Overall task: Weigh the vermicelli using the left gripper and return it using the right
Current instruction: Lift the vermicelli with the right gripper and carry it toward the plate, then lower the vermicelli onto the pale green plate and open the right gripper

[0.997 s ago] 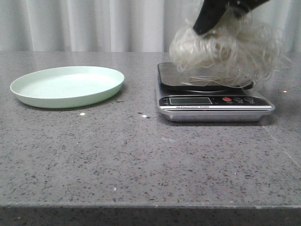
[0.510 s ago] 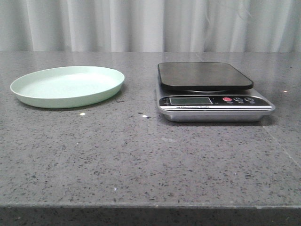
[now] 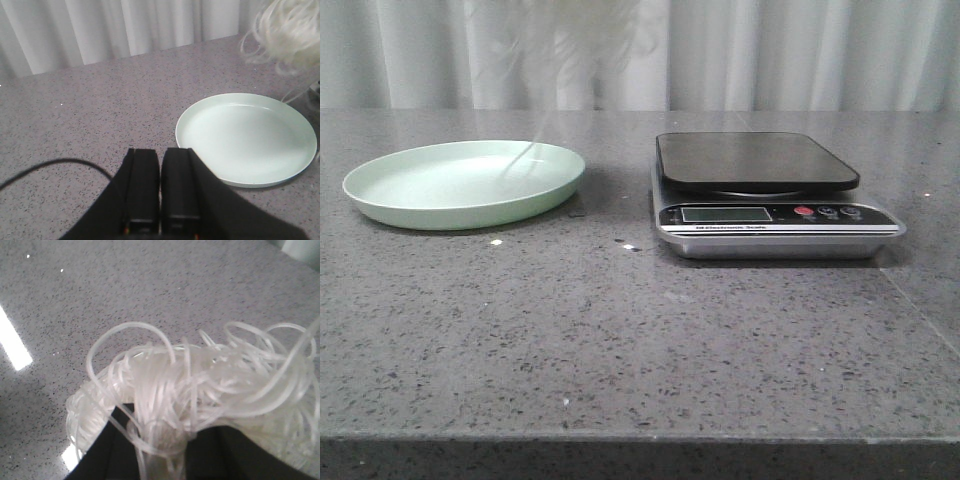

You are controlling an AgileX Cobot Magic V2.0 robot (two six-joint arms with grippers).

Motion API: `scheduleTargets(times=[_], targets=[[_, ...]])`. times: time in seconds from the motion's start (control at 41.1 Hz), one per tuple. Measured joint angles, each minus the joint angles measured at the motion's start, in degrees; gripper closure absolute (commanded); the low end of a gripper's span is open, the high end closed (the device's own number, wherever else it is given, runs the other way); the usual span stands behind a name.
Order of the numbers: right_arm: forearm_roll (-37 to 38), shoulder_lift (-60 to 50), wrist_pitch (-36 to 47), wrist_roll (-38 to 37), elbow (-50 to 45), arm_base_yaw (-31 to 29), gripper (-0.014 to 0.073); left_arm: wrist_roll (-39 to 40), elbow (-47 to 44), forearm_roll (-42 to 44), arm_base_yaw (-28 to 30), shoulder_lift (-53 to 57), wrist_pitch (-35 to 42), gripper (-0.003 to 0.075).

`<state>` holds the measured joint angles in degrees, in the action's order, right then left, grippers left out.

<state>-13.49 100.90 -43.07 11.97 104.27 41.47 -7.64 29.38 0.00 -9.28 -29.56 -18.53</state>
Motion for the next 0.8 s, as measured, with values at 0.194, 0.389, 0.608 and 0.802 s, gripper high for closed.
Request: scheduleTargets(times=[0.194, 0.389, 0.608, 0.802], targets=[[-0.1, 6.8, 3.9, 0.0, 0.4, 1.9, 0.0442, 0.0, 0.0, 0.0, 0.0, 0.0, 0.0, 0.0583], [-0.1, 12.0, 5.6, 0.0, 0.4, 1.9, 0.0442, 0.0, 0.0, 0.0, 0.0, 0.0, -0.1, 0.0583], [-0.1, 14.5, 7.1, 0.0, 0.5, 1.9, 0.0442, 0.0, 0.0, 0.0, 0.0, 0.0, -0.1, 0.0583], [-0.2, 15.7, 7.7, 0.0, 0.7, 1.9, 0.0442, 0.0, 0.0, 0.0, 0.0, 0.0, -0.2, 0.0583]])
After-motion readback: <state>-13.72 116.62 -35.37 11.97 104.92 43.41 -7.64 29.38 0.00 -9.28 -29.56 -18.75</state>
